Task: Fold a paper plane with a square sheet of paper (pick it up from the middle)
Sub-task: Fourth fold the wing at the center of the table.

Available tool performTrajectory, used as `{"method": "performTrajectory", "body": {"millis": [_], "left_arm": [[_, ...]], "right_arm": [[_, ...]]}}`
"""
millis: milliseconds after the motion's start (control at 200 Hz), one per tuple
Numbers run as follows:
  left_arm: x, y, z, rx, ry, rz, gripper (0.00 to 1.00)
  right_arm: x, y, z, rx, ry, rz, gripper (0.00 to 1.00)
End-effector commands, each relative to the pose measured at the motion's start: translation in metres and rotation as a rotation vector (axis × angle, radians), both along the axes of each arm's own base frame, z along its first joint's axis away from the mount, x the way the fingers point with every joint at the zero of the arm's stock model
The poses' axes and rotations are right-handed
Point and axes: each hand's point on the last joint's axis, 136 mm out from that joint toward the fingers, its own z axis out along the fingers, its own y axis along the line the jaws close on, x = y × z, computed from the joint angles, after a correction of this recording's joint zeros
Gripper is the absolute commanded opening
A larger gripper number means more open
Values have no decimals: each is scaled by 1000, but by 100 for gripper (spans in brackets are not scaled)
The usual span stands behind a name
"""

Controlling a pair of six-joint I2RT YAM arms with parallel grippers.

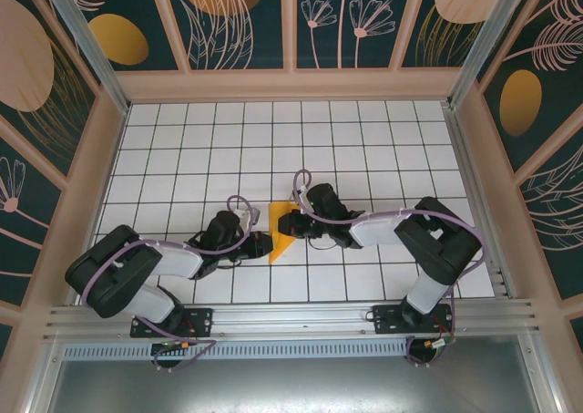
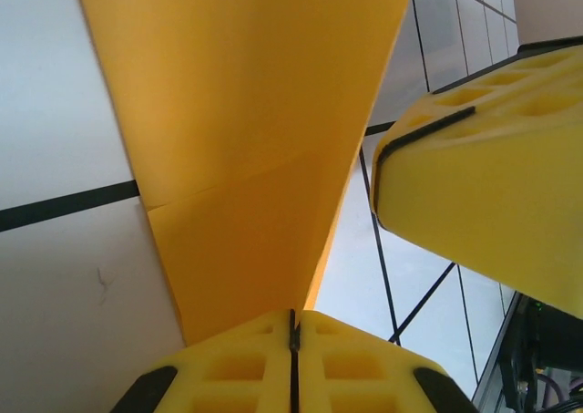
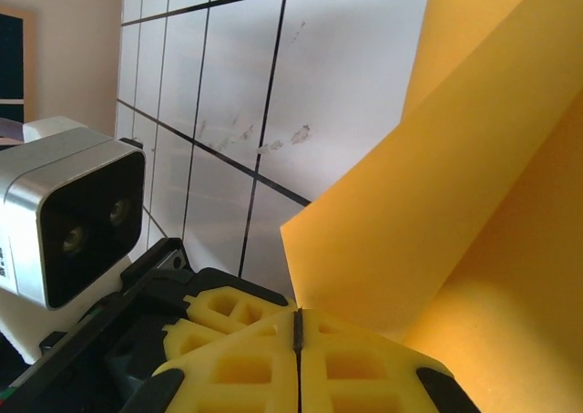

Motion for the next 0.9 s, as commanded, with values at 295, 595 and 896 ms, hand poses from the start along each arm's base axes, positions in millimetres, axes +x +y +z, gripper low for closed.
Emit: {"method": "performTrajectory", "body": {"millis": [295, 595, 896], "left_arm": [[-1, 1, -5, -76, 74, 11, 8], [0, 0, 4, -164, 101, -3, 8], [2, 0, 10, -208, 125, 7, 8]], "right_arm": [[16, 7, -4, 24, 7, -29, 7], [17, -1, 0, 41, -2, -35, 8], [14, 9, 0, 64, 15, 1, 8]]}}
